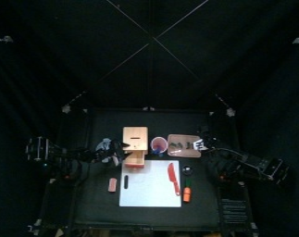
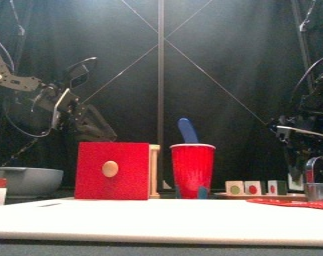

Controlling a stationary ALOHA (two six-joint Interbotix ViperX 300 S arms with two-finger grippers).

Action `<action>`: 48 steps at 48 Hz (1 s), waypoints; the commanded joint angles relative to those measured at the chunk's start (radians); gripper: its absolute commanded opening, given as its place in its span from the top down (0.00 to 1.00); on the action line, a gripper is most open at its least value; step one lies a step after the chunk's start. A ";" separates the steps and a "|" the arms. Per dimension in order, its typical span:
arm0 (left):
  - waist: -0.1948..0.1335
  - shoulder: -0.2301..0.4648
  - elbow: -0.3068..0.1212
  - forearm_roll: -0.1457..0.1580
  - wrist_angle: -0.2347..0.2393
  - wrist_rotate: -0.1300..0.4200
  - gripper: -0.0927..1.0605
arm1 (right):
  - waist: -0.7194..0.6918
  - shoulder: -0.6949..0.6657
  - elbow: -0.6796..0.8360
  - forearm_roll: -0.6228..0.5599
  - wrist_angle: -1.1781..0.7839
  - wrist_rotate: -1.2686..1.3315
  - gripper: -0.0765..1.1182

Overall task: Place sushi on board then cut the sushi with the knife then place the pieces on the plate
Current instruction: Place the 4 sushi pieces on the plate

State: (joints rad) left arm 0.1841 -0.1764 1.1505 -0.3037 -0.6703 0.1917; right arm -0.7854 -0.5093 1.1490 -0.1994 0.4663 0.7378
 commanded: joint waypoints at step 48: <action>-0.140 -0.261 -0.044 0.132 -0.023 -0.006 0.16 | 0.726 0.000 -0.173 -0.446 -0.804 -0.012 0.20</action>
